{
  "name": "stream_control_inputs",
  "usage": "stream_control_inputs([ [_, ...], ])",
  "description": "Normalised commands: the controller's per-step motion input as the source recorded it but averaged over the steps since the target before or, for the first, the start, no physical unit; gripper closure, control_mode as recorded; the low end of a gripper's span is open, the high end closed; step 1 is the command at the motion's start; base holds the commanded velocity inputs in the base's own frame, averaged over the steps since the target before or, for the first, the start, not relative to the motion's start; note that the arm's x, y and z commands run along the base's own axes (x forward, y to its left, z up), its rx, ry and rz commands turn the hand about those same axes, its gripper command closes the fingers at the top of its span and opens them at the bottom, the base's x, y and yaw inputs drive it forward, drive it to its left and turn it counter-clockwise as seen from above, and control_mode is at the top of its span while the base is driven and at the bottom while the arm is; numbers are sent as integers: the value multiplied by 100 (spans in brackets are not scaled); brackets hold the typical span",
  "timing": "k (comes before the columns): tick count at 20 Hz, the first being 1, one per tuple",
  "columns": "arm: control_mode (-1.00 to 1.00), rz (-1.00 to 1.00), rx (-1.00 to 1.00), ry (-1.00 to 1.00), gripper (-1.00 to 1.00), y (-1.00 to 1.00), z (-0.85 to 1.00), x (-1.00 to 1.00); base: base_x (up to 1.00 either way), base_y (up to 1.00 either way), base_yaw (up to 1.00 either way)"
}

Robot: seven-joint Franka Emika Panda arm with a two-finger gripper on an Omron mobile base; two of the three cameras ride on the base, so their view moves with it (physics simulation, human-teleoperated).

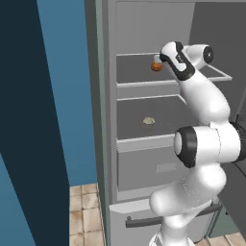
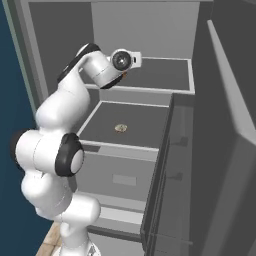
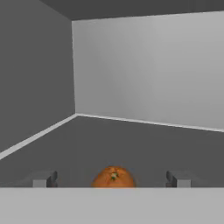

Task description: Move the tangerine and dumpling from the second highest shelf to the top shelf to make space. Then, place the pitcher from the counter on the cleared second highest shelf.

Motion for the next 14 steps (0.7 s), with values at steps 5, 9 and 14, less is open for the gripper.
stream_control_inputs([
  [5, -100, 0, -2, 23, -100, 0, 0, -100, 0, 0, 0],
  [9, -100, 0, 0, 25, -100, 0, -1, -100, 0, 0, 0],
  [14, -100, 0, 0, 18, -100, 0, -48, -100, 0, 0, 0],
])
